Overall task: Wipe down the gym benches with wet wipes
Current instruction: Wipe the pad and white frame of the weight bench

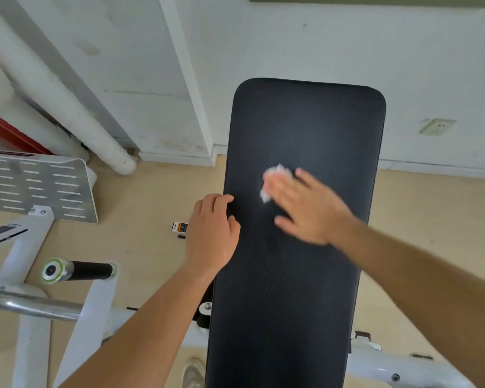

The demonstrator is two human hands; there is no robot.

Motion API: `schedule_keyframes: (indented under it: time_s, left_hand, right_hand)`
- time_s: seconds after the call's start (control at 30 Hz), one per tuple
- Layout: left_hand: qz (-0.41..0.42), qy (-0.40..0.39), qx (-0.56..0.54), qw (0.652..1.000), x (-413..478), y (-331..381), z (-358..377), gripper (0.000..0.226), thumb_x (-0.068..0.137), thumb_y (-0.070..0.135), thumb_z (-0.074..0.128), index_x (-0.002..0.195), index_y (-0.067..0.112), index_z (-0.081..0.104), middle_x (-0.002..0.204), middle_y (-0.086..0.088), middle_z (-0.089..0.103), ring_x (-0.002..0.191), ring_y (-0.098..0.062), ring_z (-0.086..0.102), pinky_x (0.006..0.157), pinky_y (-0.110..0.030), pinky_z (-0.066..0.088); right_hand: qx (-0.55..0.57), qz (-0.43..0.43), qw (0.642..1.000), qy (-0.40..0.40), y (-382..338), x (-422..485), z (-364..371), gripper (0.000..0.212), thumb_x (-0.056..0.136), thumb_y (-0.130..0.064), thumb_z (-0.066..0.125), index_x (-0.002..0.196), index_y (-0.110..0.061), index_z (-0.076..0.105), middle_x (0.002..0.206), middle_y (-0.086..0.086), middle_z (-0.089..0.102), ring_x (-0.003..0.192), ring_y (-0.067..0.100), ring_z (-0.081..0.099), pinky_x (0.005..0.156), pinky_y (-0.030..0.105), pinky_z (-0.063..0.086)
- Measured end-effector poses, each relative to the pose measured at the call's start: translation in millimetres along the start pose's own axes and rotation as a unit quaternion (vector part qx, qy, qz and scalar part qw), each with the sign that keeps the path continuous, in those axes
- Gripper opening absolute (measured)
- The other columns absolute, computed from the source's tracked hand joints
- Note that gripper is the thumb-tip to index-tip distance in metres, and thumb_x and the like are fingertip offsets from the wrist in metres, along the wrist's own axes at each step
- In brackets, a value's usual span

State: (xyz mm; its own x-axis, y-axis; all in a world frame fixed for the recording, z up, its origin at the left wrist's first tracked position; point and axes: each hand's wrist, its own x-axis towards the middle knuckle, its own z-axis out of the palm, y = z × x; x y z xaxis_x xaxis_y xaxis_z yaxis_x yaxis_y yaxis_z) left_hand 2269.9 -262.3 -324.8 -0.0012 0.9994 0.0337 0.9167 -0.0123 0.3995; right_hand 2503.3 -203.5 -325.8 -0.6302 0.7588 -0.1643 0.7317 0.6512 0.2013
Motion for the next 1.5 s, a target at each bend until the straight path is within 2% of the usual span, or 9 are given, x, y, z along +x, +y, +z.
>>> schedule_keyframes:
  time_s: [0.13, 0.23, 0.57, 0.77, 1.03, 1.13, 1.23, 1.33, 1.5]
  left_hand:
    - [-0.002, 0.033, -0.003, 0.999, 32, -8, -4, 0.041, 0.093, 0.018, 0.060, 0.133, 0.016, 0.056, 0.132, -0.003, 0.056, 0.119, -0.024, 0.050, 0.094, -0.035, 0.049]
    - [-0.014, 0.041, -0.012, 0.999, 39, -24, -2, 0.041, 0.093, 0.017, 0.061, 0.133, 0.016, 0.056, 0.133, -0.003, 0.056, 0.119, -0.023, 0.050, 0.096, -0.035, 0.048]
    - [-0.036, -0.012, -0.008, 0.999, -14, -47, 2, 0.040, 0.089, 0.015, 0.063, 0.128, 0.017, 0.058, 0.128, -0.002, 0.058, 0.116, -0.023, 0.053, 0.091, -0.037, 0.053]
    - [-0.005, -0.043, 0.027, 0.999, -33, -35, -9, 0.041, 0.088, 0.017, 0.066, 0.128, 0.015, 0.060, 0.126, -0.003, 0.060, 0.114, -0.023, 0.056, 0.093, -0.034, 0.049]
    - [-0.035, -0.012, 0.007, 0.999, -5, -41, -7, 0.041, 0.094, 0.019, 0.059, 0.135, 0.017, 0.054, 0.134, -0.001, 0.054, 0.121, -0.021, 0.049, 0.095, -0.036, 0.051]
    - [-0.053, -0.001, -0.004, 0.999, 2, -47, -10, 0.041, 0.092, 0.018, 0.060, 0.134, 0.017, 0.055, 0.132, -0.001, 0.054, 0.119, -0.023, 0.050, 0.092, -0.040, 0.052]
    - [-0.056, -0.001, -0.003, 0.998, -2, -53, -17, 0.041, 0.093, 0.020, 0.061, 0.134, 0.018, 0.054, 0.133, -0.002, 0.054, 0.119, -0.022, 0.050, 0.092, -0.039, 0.052]
    - [-0.047, -0.007, 0.015, 0.999, -3, -60, -23, 0.041, 0.093, 0.020, 0.061, 0.134, 0.017, 0.055, 0.133, -0.002, 0.055, 0.118, -0.022, 0.051, 0.092, -0.037, 0.052]
    - [-0.062, -0.010, 0.013, 0.998, -2, -63, -19, 0.042, 0.093, 0.020, 0.060, 0.135, 0.017, 0.053, 0.133, -0.001, 0.054, 0.117, -0.022, 0.050, 0.091, -0.038, 0.052]
  right_hand:
    - [0.014, 0.118, 0.993, 0.019, 42, 85, -40, 0.079, 0.100, -0.061, 0.009, 0.160, -0.011, -0.007, 0.167, 0.007, -0.014, 0.155, 0.022, -0.011, 0.126, 0.044, -0.002]
    - [0.038, 0.146, 0.988, 0.046, 10, 96, -32, 0.084, 0.098, -0.064, 0.010, 0.158, -0.008, -0.009, 0.167, 0.010, -0.016, 0.154, 0.024, -0.015, 0.126, 0.044, 0.002]
    - [0.091, -0.051, 0.994, -0.034, -106, -6, 24, 0.078, 0.098, -0.052, 0.033, 0.159, -0.008, 0.010, 0.167, 0.011, -0.004, 0.155, 0.028, -0.005, 0.124, 0.043, 0.001]
    - [0.036, -0.120, 0.990, -0.067, -94, -14, 7, 0.069, 0.102, -0.045, 0.030, 0.160, -0.016, 0.007, 0.167, 0.005, -0.008, 0.154, 0.024, -0.009, 0.123, 0.046, -0.011]
    - [0.021, 0.124, 0.992, 0.000, 26, 109, -65, 0.078, 0.100, -0.057, 0.015, 0.160, -0.012, -0.007, 0.167, 0.008, -0.014, 0.155, 0.022, -0.010, 0.126, 0.045, 0.000]
    - [0.030, 0.071, 0.997, 0.005, -23, 85, -40, 0.084, 0.096, -0.056, 0.024, 0.159, -0.006, -0.001, 0.167, 0.014, -0.007, 0.155, 0.027, -0.006, 0.126, 0.044, 0.006]
    - [0.050, -0.032, 0.998, -0.030, -81, 20, -5, 0.082, 0.097, -0.057, 0.028, 0.160, -0.011, 0.004, 0.167, 0.009, -0.011, 0.154, 0.025, -0.012, 0.125, 0.044, -0.004]
    - [0.023, -0.113, 0.992, -0.053, -60, 20, -9, 0.075, 0.098, -0.054, 0.031, 0.161, -0.018, 0.008, 0.168, 0.002, -0.001, 0.155, 0.022, -0.003, 0.124, 0.046, -0.006]
    - [0.010, 0.076, 0.997, 0.003, 17, 106, -64, 0.072, 0.101, -0.049, 0.022, 0.161, -0.016, 0.001, 0.169, 0.004, -0.002, 0.156, 0.021, 0.002, 0.125, 0.049, 0.006]
